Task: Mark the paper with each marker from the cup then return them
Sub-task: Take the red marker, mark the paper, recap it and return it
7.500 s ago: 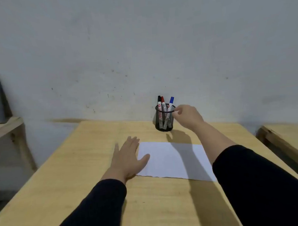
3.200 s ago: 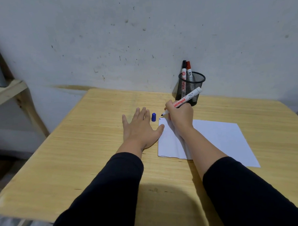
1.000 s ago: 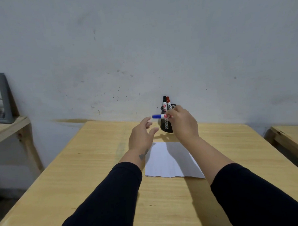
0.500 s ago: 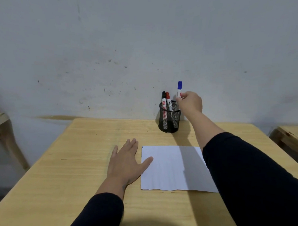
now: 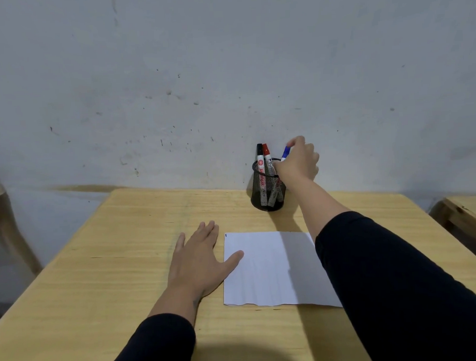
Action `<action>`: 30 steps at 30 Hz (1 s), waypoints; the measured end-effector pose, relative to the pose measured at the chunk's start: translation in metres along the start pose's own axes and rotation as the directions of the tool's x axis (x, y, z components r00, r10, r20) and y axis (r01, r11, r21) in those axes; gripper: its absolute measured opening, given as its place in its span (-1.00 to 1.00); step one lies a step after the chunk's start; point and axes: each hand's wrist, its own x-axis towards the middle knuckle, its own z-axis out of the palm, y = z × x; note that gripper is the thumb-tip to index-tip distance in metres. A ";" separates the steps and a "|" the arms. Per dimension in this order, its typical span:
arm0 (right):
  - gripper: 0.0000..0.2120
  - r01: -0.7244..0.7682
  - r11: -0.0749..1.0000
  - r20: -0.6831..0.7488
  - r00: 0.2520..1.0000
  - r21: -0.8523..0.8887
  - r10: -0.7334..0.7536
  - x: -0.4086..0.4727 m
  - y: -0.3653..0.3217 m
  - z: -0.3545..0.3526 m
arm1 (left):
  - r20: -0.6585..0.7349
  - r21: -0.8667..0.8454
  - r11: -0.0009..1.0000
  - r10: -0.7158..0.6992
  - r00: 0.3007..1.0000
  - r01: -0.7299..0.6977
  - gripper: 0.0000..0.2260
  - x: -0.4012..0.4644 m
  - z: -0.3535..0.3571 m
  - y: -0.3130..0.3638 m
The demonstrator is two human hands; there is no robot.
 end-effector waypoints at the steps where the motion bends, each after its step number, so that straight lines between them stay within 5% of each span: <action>1: -0.74 0.086 0.994 -0.028 0.996 -0.062 -0.088 0.000 -0.002 0.000 | 0.000 -0.002 1.000 0.000 1.000 0.000 -0.23 0.000 0.000 0.000; 4: -0.85 0.242 0.958 0.029 0.970 -0.151 -0.241 0.003 -0.006 0.005 | -0.004 -0.015 1.000 0.000 1.000 0.000 -0.23 -0.001 -0.001 0.000; 13: -0.83 0.142 0.934 0.060 0.990 -0.328 -0.130 0.001 -0.013 0.019 | -0.007 -0.023 1.000 -0.004 1.000 0.004 -0.23 -0.002 -0.002 0.001; 18: -0.78 0.098 0.995 -0.041 0.994 -0.014 -0.098 0.004 -0.028 -0.002 | 0.011 -0.009 1.000 -0.005 1.000 0.005 -0.22 -0.002 -0.003 0.002; 24: -0.76 0.230 0.925 -0.078 0.973 0.302 -0.217 0.001 -0.061 -0.060 | 0.039 0.005 1.000 -0.007 0.999 0.007 -0.22 -0.003 -0.005 0.003; 30: -0.81 0.199 0.869 0.063 0.965 0.453 -0.253 -0.050 -0.044 -0.081 | 0.044 -0.159 0.986 -0.043 0.998 0.049 -0.23 -0.005 -0.012 0.007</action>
